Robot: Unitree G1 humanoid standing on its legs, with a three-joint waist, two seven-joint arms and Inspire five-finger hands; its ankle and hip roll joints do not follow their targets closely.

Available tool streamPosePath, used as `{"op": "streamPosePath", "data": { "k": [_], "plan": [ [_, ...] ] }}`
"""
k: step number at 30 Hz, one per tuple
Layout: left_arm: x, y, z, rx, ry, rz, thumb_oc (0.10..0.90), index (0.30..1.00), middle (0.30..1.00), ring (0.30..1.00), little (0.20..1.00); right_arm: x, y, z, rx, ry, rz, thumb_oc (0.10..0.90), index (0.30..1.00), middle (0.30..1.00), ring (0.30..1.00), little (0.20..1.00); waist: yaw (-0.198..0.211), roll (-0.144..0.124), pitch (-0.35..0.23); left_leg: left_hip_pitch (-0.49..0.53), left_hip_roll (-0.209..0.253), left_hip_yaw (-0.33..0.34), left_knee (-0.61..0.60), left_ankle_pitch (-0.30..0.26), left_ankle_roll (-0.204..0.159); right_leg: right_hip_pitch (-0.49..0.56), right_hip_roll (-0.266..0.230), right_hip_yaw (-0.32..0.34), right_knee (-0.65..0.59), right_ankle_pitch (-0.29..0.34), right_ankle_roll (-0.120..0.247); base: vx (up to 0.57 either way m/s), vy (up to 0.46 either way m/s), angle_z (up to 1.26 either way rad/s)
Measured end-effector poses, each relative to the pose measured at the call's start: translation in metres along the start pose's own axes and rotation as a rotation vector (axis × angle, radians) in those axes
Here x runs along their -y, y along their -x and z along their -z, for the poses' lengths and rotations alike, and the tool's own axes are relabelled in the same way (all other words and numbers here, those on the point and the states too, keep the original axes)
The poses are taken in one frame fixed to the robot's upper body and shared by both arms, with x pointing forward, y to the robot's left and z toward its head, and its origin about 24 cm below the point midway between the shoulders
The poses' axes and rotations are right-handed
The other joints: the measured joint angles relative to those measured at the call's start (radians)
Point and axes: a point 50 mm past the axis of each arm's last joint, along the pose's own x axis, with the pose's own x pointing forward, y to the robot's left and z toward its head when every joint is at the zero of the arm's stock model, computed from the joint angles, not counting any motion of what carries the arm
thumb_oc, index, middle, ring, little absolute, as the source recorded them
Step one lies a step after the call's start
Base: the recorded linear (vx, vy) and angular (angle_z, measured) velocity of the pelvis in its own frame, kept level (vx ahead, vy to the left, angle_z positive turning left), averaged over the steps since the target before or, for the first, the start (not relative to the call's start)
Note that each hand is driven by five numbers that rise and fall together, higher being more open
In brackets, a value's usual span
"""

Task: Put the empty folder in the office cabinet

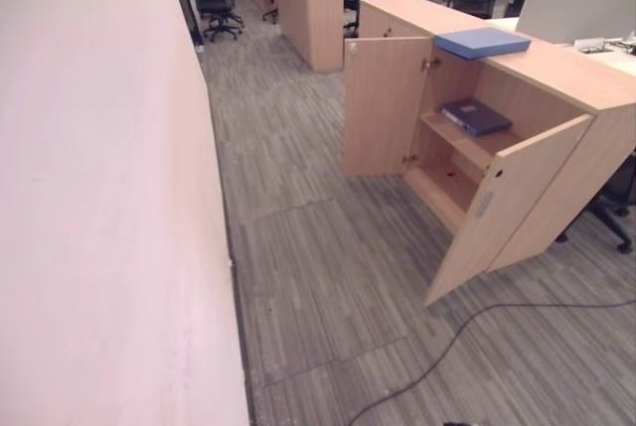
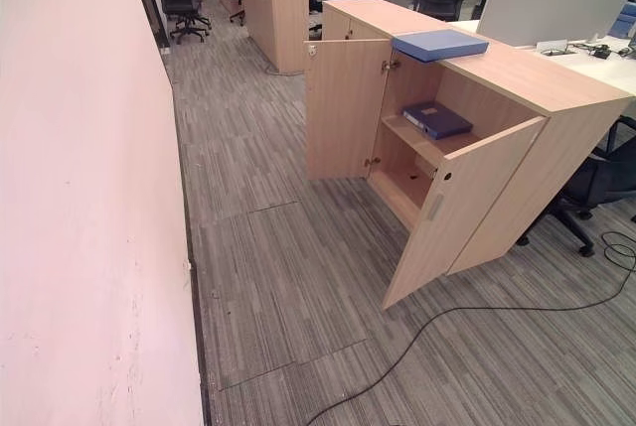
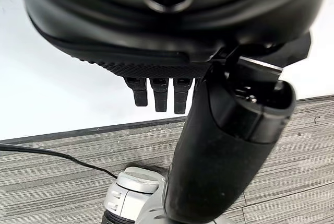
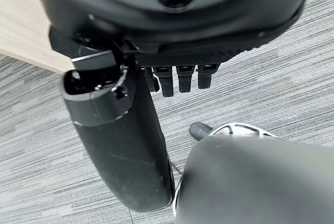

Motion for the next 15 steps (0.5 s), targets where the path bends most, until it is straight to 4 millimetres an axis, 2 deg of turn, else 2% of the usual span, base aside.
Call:
{"op": "streamPosePath", "data": {
  "k": [3, 4, 15],
  "plan": [
    [-0.0002, -0.0001, -0.001, 0.004, 0.001, -0.003, 0.8, 0.9, 0.9, 0.9, 0.9, -0.0006, 0.0, -0.0001, 0.0, 0.0, -0.001, 0.8, 0.9, 0.9, 0.9, 0.9, 0.0, -0.003, 0.008, 0.009, 0.0, 0.0, -0.002, 0.002, -0.002, 0.012, 0.003, -0.002, -0.017, 0.006, 0.003, 0.0, 0.0, 0.0],
    [-0.0007, 0.0, 0.0, 0.001, 0.003, -0.004, 0.8, 0.9, 0.9, 0.9, 0.9, -0.001, 0.0, 0.0, -0.001, -0.001, -0.003, 0.8, 0.9, 0.9, 0.9, 0.9, 0.0, -0.014, 0.02, 0.015, 0.0, -0.001, -0.003, 0.002, -0.003, 0.019, 0.004, -0.002, -0.024, 0.007, 0.004, 0.0, 0.0, 0.0],
    [-0.0018, -0.0002, -0.0009, -0.002, 0.015, -0.002, 0.8, 0.9, 0.9, 0.9, 0.9, -0.0024, 0.0, 0.0004, -0.006, 0.0, -0.012, 0.8, 0.9, 0.9, 0.9, 0.9, -0.002, -0.012, 0.016, 0.031, -0.001, -0.002, -0.022, 0.001, -0.005, 0.042, 0.01, -0.003, -0.055, 0.015, 0.005, 0.01, -0.008, 0.0]
  ]
}}
